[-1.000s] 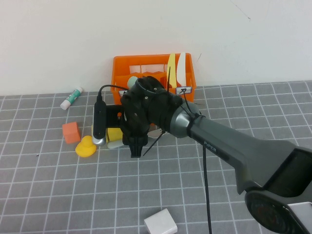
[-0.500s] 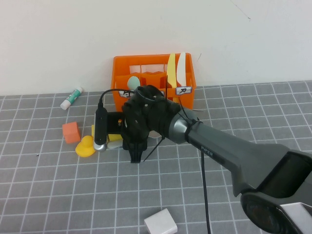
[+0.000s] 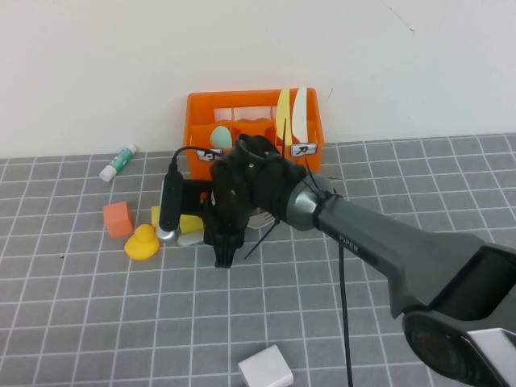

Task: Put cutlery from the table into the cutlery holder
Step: Pick up the fork

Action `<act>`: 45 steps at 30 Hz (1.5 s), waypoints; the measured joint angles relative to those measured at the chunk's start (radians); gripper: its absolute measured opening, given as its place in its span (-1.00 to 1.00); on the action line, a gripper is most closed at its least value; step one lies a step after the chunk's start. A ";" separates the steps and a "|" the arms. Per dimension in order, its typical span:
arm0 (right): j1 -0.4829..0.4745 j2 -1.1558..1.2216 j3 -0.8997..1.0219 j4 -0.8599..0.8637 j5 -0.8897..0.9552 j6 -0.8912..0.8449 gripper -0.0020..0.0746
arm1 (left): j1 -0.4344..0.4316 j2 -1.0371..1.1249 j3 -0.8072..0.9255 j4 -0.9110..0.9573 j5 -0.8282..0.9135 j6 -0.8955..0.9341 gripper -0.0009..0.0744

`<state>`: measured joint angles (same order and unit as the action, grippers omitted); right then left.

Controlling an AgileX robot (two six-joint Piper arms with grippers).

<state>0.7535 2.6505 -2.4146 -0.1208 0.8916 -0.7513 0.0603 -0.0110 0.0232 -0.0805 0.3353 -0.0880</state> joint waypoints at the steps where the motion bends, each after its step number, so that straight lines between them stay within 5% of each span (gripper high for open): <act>1: -0.002 0.000 0.000 0.002 0.000 0.005 -0.05 | 0.000 0.000 0.000 0.000 0.000 0.000 -0.98; 28: -0.025 0.000 -0.012 0.115 0.145 0.155 -0.13 | 0.000 0.000 0.000 0.000 0.000 0.000 -0.98; 36: -0.028 -0.004 -0.046 0.169 0.318 0.160 -0.55 | 0.000 0.000 0.000 0.000 0.000 0.000 -0.98; 45: -0.018 -0.033 -0.059 0.181 0.336 0.158 -0.59 | 0.000 0.000 0.000 0.000 0.000 0.002 -0.98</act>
<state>0.7357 2.6179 -2.4735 0.0602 1.2272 -0.5931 0.0603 -0.0110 0.0232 -0.0805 0.3353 -0.0857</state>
